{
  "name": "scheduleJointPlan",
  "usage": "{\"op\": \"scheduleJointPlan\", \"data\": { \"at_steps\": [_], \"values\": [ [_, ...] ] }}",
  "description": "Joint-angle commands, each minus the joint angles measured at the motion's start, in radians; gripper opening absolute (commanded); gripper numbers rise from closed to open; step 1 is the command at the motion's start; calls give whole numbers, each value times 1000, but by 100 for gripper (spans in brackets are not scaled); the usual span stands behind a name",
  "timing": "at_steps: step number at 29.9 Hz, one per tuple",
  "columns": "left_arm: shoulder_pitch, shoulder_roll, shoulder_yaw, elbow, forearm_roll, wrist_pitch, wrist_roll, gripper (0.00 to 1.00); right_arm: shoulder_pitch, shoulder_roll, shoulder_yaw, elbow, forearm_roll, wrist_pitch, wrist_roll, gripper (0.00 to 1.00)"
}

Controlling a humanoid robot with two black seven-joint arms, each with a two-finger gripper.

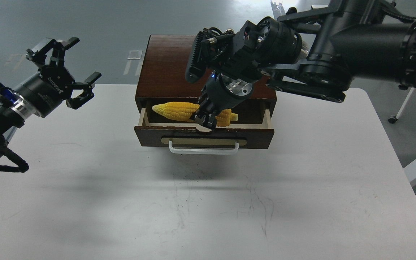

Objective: Put corn in drawer with both arms
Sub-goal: 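Lower the corn into the drawer and open the right gripper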

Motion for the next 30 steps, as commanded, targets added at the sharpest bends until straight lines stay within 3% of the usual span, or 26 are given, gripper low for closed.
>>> {"op": "scheduleJointPlan", "data": {
  "at_steps": [1, 17, 30],
  "values": [
    [0, 9, 0, -3, 0, 0, 0, 99, 0, -3, 0, 3, 0, -1, 0, 35],
    [2, 13, 0, -7, 0, 0, 0, 99, 5, -6, -1, 7, 0, -1, 0, 60],
    [2, 13, -3, -7, 0, 0, 0, 99, 29, -15, -1, 12, 2, -1, 0, 69]
  ]
}}
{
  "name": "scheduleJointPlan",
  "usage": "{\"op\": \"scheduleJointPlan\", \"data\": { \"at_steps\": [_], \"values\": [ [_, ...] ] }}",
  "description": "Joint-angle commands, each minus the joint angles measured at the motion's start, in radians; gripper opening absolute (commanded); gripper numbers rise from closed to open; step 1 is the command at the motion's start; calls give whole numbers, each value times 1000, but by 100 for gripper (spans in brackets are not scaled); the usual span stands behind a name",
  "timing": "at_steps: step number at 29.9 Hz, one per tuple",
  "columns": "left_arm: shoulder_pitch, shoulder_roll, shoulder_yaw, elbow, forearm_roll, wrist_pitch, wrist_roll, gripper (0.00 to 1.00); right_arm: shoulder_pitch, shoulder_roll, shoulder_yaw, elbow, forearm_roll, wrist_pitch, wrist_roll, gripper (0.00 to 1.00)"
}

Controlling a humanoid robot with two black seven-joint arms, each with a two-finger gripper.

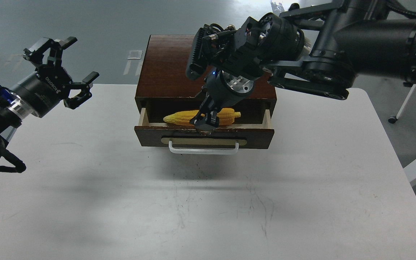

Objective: Put corn in drawer with both arms

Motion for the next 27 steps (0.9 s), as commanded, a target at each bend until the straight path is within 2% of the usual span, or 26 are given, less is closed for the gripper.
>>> {"op": "scheduleJointPlan", "data": {
  "at_steps": [1, 7, 11, 13, 14, 18, 20, 25, 26, 27],
  "values": [
    [0, 0, -3, 0, 0, 0, 0, 99, 10, -4, 0, 1, 2, 0, 0, 69],
    [0, 0, -8, 1, 0, 0, 0, 99, 59, -65, 18, -2, 113, 0, 0, 74],
    [0, -3, -8, 1, 0, 0, 0, 99, 59, -177, 52, -4, 291, 2, 0, 83],
    [0, -6, -8, 1, 0, 0, 0, 99, 34, -254, 71, -1, 440, 5, 0, 93],
    [0, -6, -8, 1, 0, 0, 0, 99, 16, -283, 74, 4, 502, 6, 0, 94],
    [3, -8, -8, 0, 3, 0, 0, 99, -103, -464, 126, 47, 829, 8, 0, 95],
    [6, -9, -8, 1, 2, 0, 0, 99, -156, -515, 161, 57, 886, 9, 0, 95],
    [17, -21, -8, 1, 6, 0, 0, 99, -457, -685, 401, 64, 1034, 5, 0, 95],
    [17, -21, -8, 1, 6, 0, 0, 99, -458, -685, 402, 64, 1034, 5, 0, 95],
    [24, -26, -8, 3, 6, 0, 0, 99, -537, -703, 461, 57, 1067, 0, 0, 95]
  ]
}}
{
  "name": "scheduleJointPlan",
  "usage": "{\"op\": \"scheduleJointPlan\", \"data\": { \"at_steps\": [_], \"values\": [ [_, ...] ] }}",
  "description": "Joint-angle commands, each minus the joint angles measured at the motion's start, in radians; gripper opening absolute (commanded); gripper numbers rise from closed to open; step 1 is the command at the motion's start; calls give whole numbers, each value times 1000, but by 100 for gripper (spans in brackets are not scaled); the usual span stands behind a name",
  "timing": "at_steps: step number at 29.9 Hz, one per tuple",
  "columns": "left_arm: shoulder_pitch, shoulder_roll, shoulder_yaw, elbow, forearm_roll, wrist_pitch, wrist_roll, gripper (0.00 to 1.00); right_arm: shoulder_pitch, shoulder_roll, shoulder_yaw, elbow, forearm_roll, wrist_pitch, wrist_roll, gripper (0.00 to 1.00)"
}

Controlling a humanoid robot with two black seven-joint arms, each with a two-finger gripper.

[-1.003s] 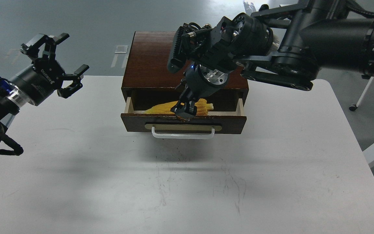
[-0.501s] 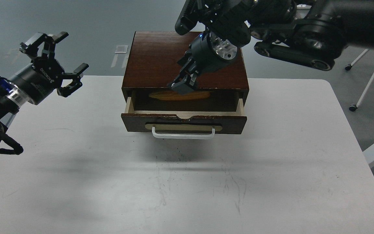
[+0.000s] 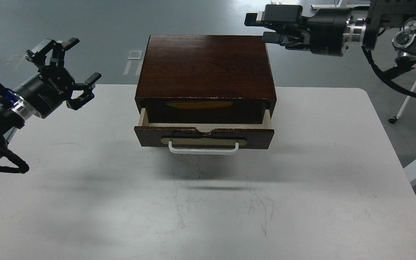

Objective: Put corn in drawer with both arms

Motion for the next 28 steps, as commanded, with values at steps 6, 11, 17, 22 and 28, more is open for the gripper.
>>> {"op": "scheduleJointPlan", "data": {
  "at_steps": [6, 11, 17, 22, 28],
  "values": [
    [32, -18, 0, 9, 2, 0, 0, 99, -440, -55, 335, -21, 223, -12, 0, 95],
    [49, -35, 0, 12, 2, 0, 0, 99, -638, -21, 479, -42, 352, -14, 0, 96],
    [68, -41, -1, 14, -3, 0, 0, 99, -758, 54, 538, -104, 360, -14, 0, 98],
    [78, -43, -1, 15, -3, 0, 0, 99, -801, 90, 556, -105, 360, -12, 0, 99],
    [78, -43, -15, 15, -1, 0, 0, 99, -810, 103, 572, -104, 360, -9, 0, 100]
  ]
}}
